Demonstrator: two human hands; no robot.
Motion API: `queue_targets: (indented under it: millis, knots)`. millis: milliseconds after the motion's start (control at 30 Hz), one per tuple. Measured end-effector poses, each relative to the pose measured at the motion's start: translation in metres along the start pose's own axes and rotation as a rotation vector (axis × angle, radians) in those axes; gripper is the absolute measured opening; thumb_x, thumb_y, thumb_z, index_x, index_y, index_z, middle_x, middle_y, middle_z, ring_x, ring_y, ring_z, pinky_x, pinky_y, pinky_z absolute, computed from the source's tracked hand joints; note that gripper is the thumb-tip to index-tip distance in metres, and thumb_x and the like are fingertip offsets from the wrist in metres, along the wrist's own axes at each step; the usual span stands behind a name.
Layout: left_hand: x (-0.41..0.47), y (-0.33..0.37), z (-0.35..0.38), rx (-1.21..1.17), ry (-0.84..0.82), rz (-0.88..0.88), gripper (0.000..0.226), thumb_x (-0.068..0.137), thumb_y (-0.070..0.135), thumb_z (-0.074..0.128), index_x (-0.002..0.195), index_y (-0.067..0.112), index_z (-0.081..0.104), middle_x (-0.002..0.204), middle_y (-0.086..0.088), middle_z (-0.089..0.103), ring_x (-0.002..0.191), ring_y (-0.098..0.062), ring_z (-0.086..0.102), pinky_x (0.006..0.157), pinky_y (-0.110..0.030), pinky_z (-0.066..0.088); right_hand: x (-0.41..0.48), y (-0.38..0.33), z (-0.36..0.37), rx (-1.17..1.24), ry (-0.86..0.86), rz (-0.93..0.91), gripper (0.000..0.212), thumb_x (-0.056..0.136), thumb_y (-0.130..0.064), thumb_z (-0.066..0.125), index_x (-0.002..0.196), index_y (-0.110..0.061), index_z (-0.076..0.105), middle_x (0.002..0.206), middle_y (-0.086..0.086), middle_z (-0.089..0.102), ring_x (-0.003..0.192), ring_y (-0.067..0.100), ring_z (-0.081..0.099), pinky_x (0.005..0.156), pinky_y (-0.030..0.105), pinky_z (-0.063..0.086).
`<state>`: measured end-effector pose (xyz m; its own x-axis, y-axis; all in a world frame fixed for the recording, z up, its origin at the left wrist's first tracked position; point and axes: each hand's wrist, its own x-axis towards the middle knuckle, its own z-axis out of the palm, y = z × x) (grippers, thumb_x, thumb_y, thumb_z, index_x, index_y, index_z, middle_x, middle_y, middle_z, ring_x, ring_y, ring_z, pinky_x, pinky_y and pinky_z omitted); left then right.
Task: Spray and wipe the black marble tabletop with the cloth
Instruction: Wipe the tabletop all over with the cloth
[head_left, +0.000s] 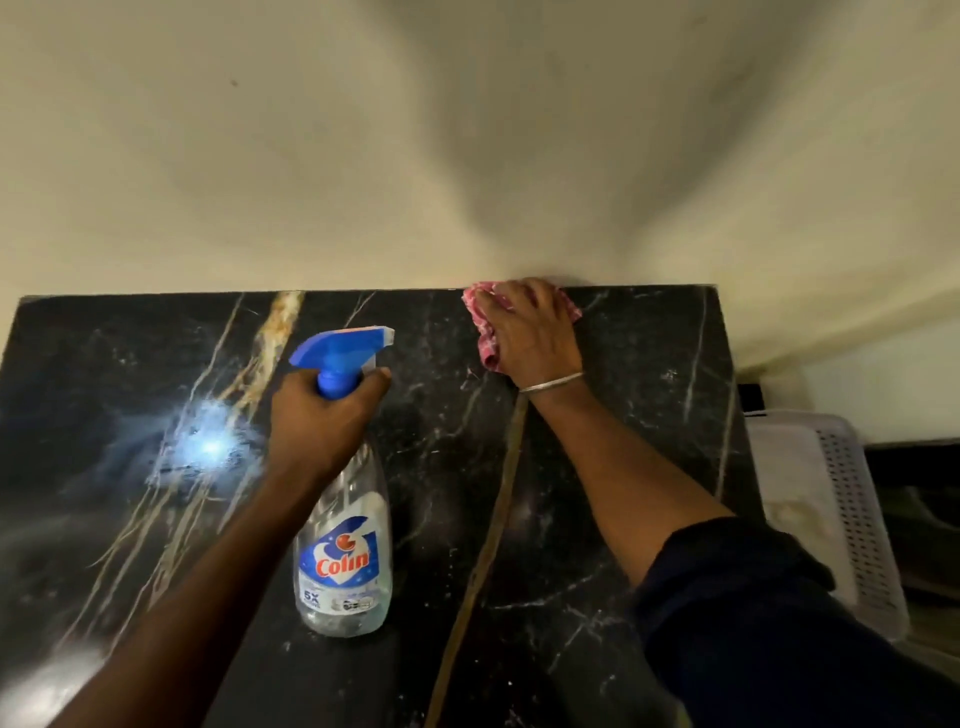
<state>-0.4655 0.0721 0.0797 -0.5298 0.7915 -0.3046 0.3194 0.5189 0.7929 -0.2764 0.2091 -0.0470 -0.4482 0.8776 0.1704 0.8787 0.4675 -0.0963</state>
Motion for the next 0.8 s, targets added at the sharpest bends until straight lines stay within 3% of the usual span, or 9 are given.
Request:
queue_targets:
  millis: [233,367,600,800]
  knots:
    - [-0.034,0.032,0.064,0.001,-0.082,0.012,0.022,0.084,0.022,0.071,0.069,0.015,0.057,0.055,0.004,0.054,0.042,0.002,0.053,0.043,-0.014,0.040,-0.052,0.133,-0.031,-0.060,-0.097,0.240,0.068,0.077,-0.031,0.075,0.140,-0.030,0.049,0.140,0.007,0.050,0.128,0.038,0.041,0.105,0.049,0.041]
    - [-0.046,0.046,0.088,0.017,-0.147,0.060,0.017,0.085,0.022,0.070,0.075,0.015,0.060,0.058,0.004,0.057,0.047,0.002,0.056,0.044,-0.010,0.040,-0.071,0.191,-0.043,-0.056,-0.125,0.355,0.064,0.081,-0.027,0.072,0.141,-0.033,0.047,0.144,0.007,0.047,0.124,0.039,0.043,0.093,0.048,0.049]
    - [-0.089,0.054,0.120,0.079,-0.331,0.130,0.009,0.085,0.023,0.070,0.085,0.020,0.061,0.065,0.003,0.063,0.055,0.003,0.060,0.048,-0.009,0.044,-0.086,0.195,-0.047,-0.052,-0.186,0.414,0.066,0.082,-0.029,0.074,0.141,-0.032,0.045,0.146,0.005,0.042,0.120,0.036,0.042,0.091,0.041,0.046]
    - [-0.123,0.038,0.148,0.148,-0.438,0.172,0.016,0.085,0.029,0.070,0.096,0.021,0.062,0.065,0.006,0.062,0.057,0.007,0.059,0.049,-0.007,0.041,-0.157,0.177,-0.055,0.015,-0.176,0.419,0.079,0.069,-0.025,0.083,0.139,-0.030,0.048,0.144,0.006,0.042,0.117,0.036,0.041,0.089,0.041,0.045]
